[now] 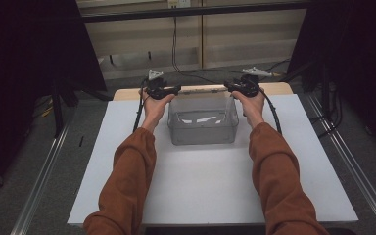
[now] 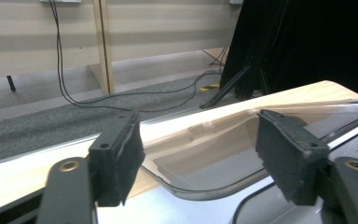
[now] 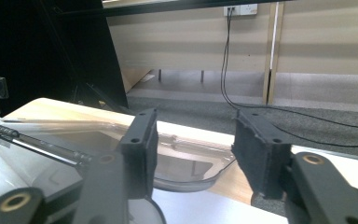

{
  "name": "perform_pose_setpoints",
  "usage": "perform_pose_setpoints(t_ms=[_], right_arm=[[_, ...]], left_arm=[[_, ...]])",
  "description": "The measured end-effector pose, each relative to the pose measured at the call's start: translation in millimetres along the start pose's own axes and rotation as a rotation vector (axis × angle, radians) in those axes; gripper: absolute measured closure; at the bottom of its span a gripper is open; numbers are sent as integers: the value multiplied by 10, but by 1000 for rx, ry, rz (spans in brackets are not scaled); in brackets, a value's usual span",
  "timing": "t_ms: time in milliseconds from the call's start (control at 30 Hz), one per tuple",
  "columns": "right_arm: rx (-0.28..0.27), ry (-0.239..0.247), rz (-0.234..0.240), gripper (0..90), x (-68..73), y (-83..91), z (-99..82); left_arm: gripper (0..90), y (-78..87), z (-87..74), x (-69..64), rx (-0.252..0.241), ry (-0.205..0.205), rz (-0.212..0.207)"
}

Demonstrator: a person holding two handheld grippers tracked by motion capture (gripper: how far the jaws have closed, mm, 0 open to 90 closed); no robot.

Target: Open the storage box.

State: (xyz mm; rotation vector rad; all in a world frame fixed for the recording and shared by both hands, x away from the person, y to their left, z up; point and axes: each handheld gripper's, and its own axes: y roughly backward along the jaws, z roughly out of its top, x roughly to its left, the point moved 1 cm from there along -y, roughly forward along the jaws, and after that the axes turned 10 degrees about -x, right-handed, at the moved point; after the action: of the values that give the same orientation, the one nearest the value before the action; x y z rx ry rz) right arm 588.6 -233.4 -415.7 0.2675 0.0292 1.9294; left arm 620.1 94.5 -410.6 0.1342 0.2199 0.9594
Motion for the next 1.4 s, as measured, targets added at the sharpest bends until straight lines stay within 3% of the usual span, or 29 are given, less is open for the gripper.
perform_pose_setpoints(t_ms=[133,233,700,1067,1400], right_arm=[[-11,8,-3,440,14,20,5],[-14,21,0,421,19,40,5],[-37,41,0,237,32,149,8],[-54,68,-10,125,44,281,14],[-67,86,-5,36,89,407,45]], left_arm=[[260,19,-28,9,-6,15,0],[240,37,-14,11,-11,-11,6],[117,176,-8,40,-43,-17,15],[77,239,-2,-92,-51,-56,-20],[22,338,-6,-142,-83,-46,-25]])
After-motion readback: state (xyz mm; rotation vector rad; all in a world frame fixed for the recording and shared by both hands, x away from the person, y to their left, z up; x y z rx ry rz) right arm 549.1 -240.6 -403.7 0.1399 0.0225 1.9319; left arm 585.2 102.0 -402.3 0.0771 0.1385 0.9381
